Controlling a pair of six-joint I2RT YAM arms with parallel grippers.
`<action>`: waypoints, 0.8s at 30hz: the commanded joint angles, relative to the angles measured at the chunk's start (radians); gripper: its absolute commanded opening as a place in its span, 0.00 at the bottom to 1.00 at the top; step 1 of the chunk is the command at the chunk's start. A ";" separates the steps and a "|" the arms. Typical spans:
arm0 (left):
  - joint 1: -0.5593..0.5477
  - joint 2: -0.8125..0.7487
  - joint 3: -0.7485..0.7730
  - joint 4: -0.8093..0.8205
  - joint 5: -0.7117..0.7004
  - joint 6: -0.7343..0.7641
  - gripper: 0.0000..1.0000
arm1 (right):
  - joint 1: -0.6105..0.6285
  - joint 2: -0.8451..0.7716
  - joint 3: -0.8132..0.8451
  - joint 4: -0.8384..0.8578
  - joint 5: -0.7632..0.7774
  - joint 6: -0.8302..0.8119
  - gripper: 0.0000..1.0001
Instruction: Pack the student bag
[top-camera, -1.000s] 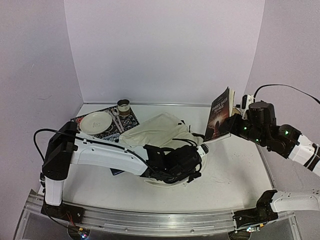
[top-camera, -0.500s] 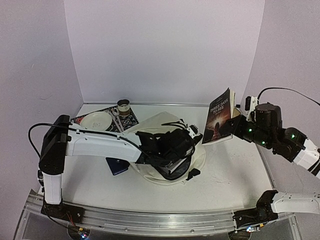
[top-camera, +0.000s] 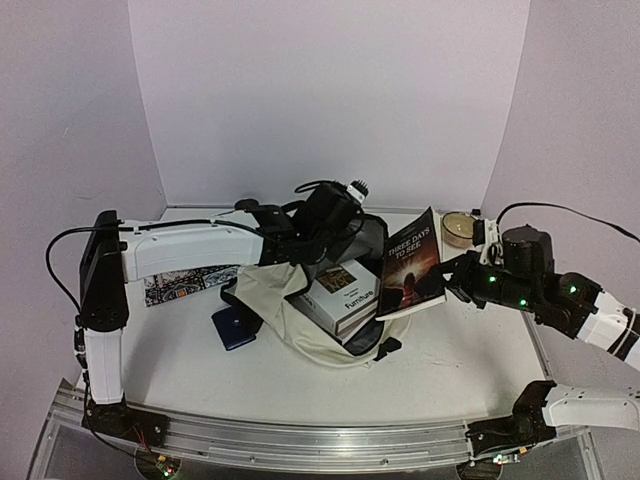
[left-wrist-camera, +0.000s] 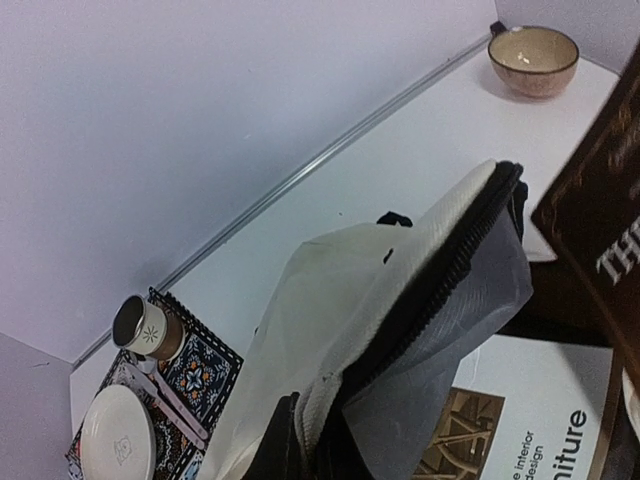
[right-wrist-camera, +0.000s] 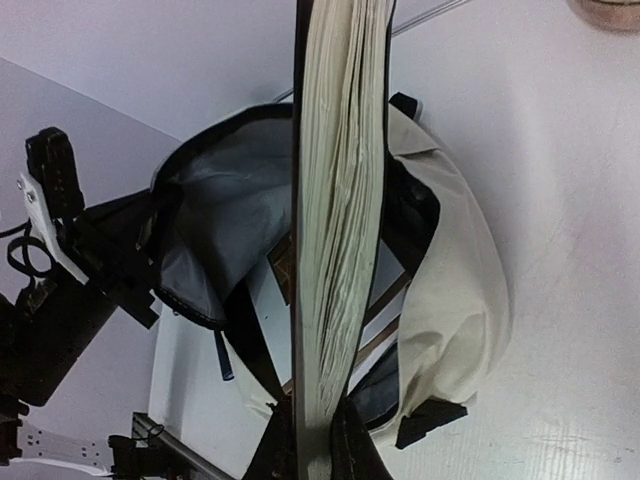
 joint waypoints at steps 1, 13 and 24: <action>0.034 0.020 0.116 0.042 0.010 -0.018 0.00 | -0.004 0.004 -0.033 0.230 -0.133 0.096 0.00; 0.050 0.026 0.141 0.044 0.057 -0.066 0.00 | -0.003 0.133 -0.090 0.421 -0.284 0.201 0.00; 0.050 -0.107 0.012 0.083 0.195 -0.130 0.00 | -0.004 0.301 -0.039 0.459 -0.347 0.208 0.00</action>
